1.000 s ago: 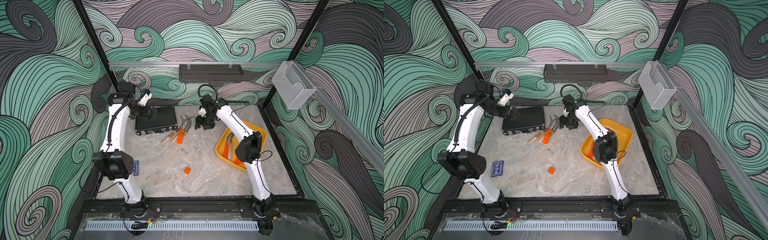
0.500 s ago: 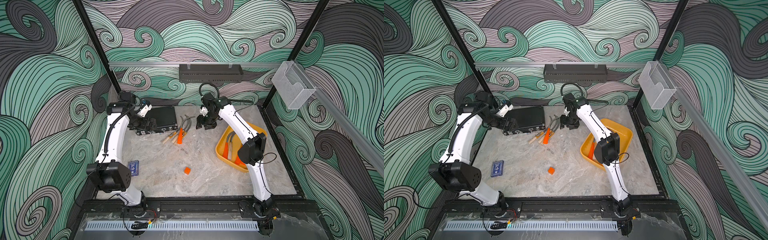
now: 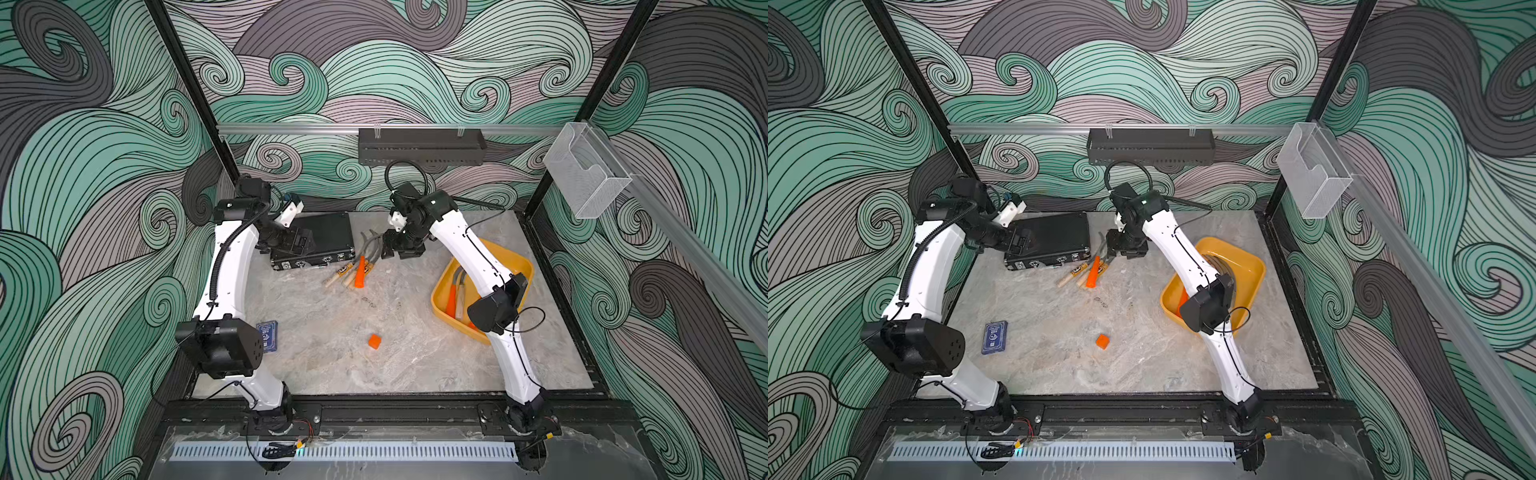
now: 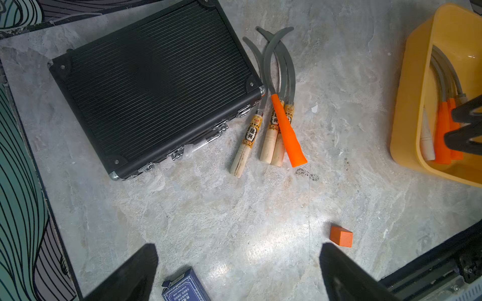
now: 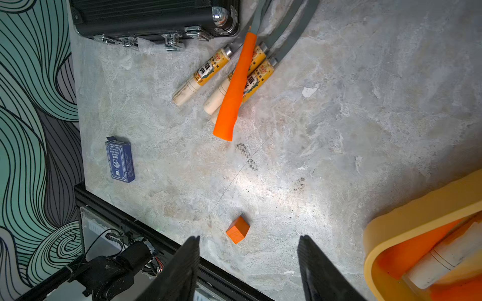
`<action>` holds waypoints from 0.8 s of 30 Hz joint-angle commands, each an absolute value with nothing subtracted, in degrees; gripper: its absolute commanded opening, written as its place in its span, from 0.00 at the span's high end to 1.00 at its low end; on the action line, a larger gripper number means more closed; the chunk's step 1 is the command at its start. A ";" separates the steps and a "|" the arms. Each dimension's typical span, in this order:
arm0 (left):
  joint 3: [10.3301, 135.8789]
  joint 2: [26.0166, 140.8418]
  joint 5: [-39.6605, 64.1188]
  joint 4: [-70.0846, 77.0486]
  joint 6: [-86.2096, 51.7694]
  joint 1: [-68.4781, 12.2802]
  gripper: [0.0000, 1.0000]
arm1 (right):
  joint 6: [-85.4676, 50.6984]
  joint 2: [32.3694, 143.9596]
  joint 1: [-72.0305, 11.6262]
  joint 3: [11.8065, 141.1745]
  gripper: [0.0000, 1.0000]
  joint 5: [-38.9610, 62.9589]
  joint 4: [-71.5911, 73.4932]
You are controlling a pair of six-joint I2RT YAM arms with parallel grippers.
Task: Put small sickles into storage boxes
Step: Pick up the sickle at the center of the board.
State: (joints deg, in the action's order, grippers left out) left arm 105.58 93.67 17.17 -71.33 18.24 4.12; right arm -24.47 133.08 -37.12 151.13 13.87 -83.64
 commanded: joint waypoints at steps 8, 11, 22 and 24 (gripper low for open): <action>99.49 85.01 19.37 -67.84 18.53 5.09 0.01 | -26.84 137.37 -40.74 154.95 0.36 9.32 -83.28; 99.43 84.92 20.29 -67.82 16.73 5.53 0.01 | -27.04 137.70 -41.64 154.98 0.36 6.92 -82.85; 97.14 85.79 23.99 -69.06 17.40 5.51 0.02 | -29.96 138.29 -44.23 153.48 0.35 2.81 -78.56; 97.38 86.44 22.01 -69.31 17.01 5.62 0.01 | -31.18 138.83 -44.77 153.30 0.35 2.57 -77.74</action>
State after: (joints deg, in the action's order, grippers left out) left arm 96.18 85.30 21.34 -68.14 17.34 5.17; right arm -28.80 136.97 -43.94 153.84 4.43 -79.37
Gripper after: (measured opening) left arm 0.986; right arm 0.649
